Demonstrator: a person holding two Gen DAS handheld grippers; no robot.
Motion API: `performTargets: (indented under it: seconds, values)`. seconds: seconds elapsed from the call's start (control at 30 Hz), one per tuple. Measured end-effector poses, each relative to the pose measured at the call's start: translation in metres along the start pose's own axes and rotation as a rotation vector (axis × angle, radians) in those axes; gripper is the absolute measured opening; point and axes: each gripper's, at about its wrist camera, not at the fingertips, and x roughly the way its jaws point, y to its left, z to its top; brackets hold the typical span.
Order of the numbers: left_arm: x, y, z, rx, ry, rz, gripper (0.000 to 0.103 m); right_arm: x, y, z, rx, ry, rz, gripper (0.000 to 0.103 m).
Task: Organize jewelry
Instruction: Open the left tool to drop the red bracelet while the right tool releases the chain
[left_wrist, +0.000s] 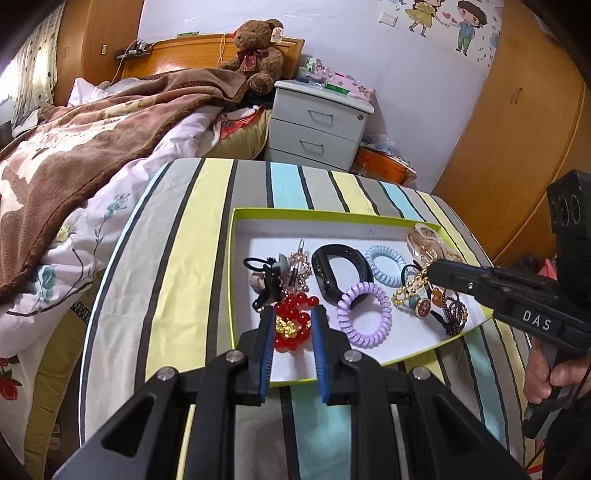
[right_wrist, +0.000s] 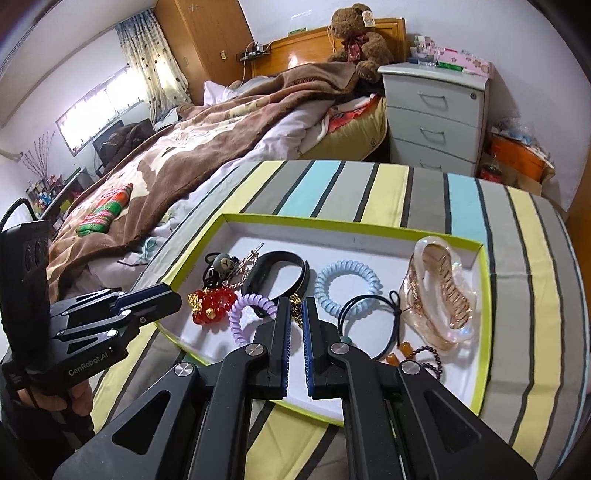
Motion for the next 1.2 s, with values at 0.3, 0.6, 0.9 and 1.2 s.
performTargets:
  seconds: [0.3,0.6,0.9,1.2]
  values:
    - [0.008,0.003,-0.002,-0.012,0.013,-0.003,0.020,0.016,-0.004,-0.002,0.012,0.043,0.006,0.006]
    - [0.007,0.005,-0.005,-0.018,0.011,0.005,0.021,0.025,-0.007,-0.007,0.009,0.066,-0.008,0.006]
    - [0.003,0.008,-0.010,-0.035,0.009,0.011,0.035,0.026,-0.007,-0.009,0.010,0.070,-0.017,0.010]
    - [-0.004,0.005,-0.012,-0.038,0.003,0.017,0.047,0.015,-0.005,-0.014,0.010,0.045,-0.032,0.016]
